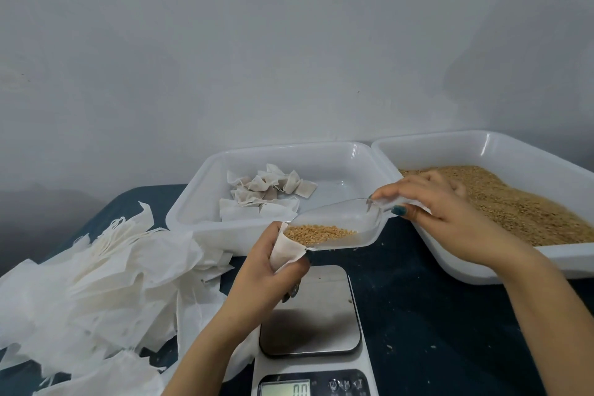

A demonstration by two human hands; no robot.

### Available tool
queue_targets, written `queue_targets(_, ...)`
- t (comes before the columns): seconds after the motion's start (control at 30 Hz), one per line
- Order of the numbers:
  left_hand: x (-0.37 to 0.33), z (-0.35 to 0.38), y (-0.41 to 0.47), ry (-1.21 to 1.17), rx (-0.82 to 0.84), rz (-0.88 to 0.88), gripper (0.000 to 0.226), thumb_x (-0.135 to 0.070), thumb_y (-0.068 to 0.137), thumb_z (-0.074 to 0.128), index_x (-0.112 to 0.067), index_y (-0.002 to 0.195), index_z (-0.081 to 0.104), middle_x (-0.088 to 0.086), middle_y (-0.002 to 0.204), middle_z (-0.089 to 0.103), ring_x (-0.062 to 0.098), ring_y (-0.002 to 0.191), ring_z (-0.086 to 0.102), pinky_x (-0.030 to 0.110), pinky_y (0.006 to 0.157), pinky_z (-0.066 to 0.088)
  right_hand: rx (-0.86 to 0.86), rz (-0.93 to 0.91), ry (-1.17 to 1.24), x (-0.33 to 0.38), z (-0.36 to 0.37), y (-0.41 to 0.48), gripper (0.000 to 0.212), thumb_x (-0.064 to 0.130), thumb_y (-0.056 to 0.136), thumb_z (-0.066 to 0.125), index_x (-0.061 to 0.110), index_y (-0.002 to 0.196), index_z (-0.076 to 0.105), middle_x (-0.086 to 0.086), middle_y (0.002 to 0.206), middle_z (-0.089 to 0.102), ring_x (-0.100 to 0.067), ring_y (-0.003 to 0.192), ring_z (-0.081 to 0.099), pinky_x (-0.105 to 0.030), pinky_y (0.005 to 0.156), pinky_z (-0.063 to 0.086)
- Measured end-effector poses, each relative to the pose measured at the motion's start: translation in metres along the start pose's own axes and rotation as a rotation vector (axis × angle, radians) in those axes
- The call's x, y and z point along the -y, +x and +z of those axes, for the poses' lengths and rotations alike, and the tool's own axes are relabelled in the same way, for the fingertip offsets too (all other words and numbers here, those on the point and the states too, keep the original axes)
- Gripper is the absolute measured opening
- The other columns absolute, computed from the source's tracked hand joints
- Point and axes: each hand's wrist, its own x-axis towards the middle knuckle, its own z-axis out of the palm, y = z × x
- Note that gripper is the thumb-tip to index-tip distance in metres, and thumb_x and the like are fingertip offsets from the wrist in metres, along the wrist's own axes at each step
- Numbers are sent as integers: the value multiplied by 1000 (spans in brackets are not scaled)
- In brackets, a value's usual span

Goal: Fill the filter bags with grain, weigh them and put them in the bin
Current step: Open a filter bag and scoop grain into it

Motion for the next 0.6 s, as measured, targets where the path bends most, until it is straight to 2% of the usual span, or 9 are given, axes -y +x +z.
queue_targets(0.07, -1, 0, -1, -6, -6, 7, 24, -34, 76, 64, -30, 99, 60, -2, 64, 55, 11, 51, 47, 21, 48, 43, -2, 29, 55, -3, 4, -2, 26, 38, 91, 48, 59, 106, 53, 37, 109, 57, 2, 115, 38, -33, 105, 14)
queue_targets(0.13, -3, 1, 0, -34, -29, 11, 18, -37, 76, 67, -30, 91, 59, -2, 60, 51, 11, 50, 45, 20, 47, 41, -13, 50, 116, -6, 8, -4, 26, 42, 89, 46, 57, 108, 55, 41, 109, 58, 6, 116, 37, -42, 113, 16)
queue_targets(0.23, -6, 2, 1, -85, -58, 17, 18, -38, 72, 68, -29, 84, 58, -1, 59, 50, 13, 50, 44, 22, 48, 41, -65, 82, 163, -8, 8, -3, 25, 47, 90, 42, 58, 110, 54, 47, 112, 54, 9, 113, 38, -52, 112, 22)
queue_targets(0.3, -9, 1, 1, -87, -83, 22, 18, -39, 69, 68, -30, 82, 59, -2, 62, 53, 14, 52, 48, 22, 51, 45, -125, 125, 188, -12, 4, -3, 29, 52, 87, 39, 57, 112, 55, 37, 115, 60, -4, 121, 44, -55, 112, 26)
queue_targets(0.4, -11, -2, 2, -82, -114, 25, 15, -35, 75, 71, -27, 81, 59, -3, 65, 56, 15, 58, 54, 20, 58, 48, -200, 260, 139, -26, -4, -3, 26, 33, 99, 47, 53, 113, 58, 19, 121, 64, -23, 128, 46, -58, 110, 29)
queue_targets(0.5, -14, -5, 2, -95, -91, 65, 20, -36, 87, 61, -17, 83, 55, 1, 69, 49, 16, 62, 48, 26, 63, 50, -304, 477, -33, -48, -12, -4, 35, 20, 101, 46, 46, 120, 60, 6, 117, 66, -32, 121, 49, -59, 106, 31)
queue_targets(0.6, -16, -8, 2, -139, -26, 71, 26, -28, 103, 48, -12, 82, 51, 4, 73, 43, 16, 65, 43, 25, 65, 49, -354, 697, -216, -75, -23, -9, 33, 24, 102, 42, 39, 126, 59, -6, 117, 66, -37, 112, 50, -50, 101, 34)
